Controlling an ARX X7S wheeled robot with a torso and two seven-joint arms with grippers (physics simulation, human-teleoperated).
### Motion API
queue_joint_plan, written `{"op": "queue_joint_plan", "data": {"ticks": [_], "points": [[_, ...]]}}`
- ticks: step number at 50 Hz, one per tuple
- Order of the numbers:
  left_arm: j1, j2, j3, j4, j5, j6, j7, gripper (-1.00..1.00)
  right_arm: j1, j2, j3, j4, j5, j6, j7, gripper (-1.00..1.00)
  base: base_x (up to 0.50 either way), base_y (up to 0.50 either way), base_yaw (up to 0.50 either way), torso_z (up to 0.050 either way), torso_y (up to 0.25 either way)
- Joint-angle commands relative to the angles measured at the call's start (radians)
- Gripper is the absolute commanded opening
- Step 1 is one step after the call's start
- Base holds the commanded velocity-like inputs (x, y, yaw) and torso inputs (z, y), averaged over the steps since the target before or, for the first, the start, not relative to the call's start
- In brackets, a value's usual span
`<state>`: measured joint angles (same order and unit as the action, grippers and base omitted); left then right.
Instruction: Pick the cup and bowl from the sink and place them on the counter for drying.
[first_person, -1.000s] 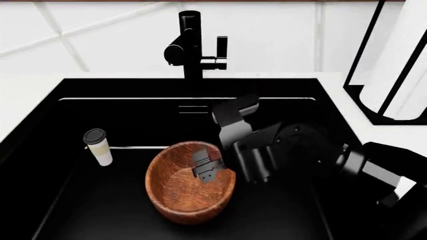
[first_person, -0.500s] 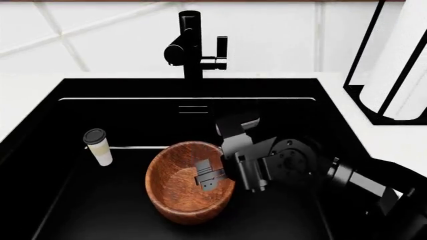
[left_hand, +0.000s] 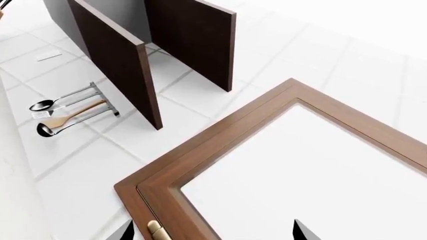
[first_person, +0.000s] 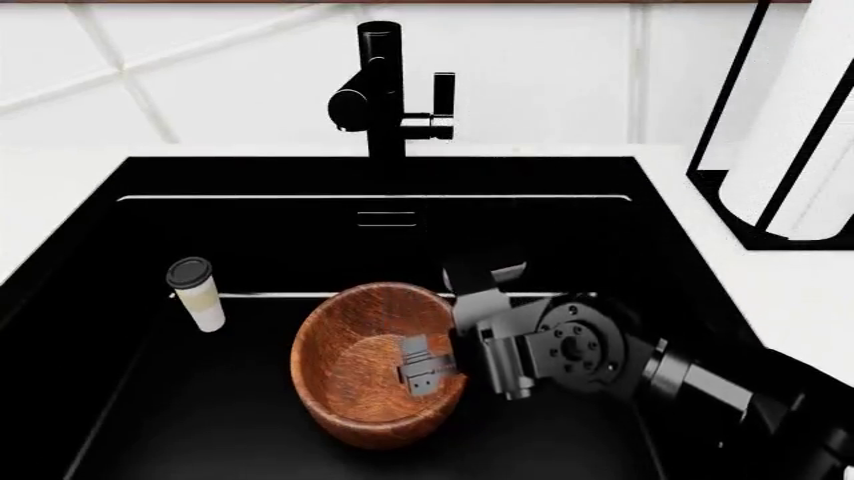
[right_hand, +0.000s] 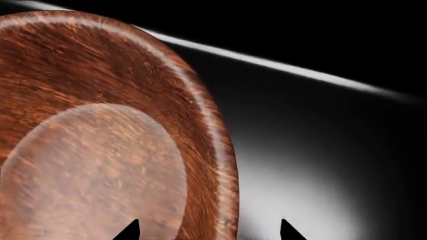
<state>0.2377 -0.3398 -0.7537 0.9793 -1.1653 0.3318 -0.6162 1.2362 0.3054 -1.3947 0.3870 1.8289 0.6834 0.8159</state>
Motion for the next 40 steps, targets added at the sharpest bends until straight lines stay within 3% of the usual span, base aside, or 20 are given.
{"op": "queue_joint_plan", "data": {"ticks": [1, 25, 26, 40], "points": [[0.0, -0.003, 0.003, 0.001, 0.003, 0.002, -0.003, 1.0, -0.029, 0.004, -0.004, 0.028, -0.009, -0.015, -0.025, 1.0, 0.0, 0.0, 0.0, 0.0, 0.0], [0.002, -0.006, 0.01, -0.001, 0.008, 0.007, -0.006, 1.0, -0.048, -0.01, -0.023, 0.056, -0.04, -0.019, -0.059, 1.0, 0.0, 0.0, 0.0, 0.0, 0.0], [0.002, -0.006, 0.01, -0.002, 0.007, 0.008, -0.006, 1.0, -0.046, -0.01, -0.025, 0.053, -0.047, -0.022, -0.058, -1.0, 0.0, 0.0, 0.0, 0.0, 0.0], [0.003, -0.011, 0.01, -0.001, 0.007, 0.012, -0.009, 1.0, 0.001, 0.024, -0.021, -0.039, -0.07, -0.013, -0.034, -1.0, 0.0, 0.0, 0.0, 0.0, 0.0]]}}
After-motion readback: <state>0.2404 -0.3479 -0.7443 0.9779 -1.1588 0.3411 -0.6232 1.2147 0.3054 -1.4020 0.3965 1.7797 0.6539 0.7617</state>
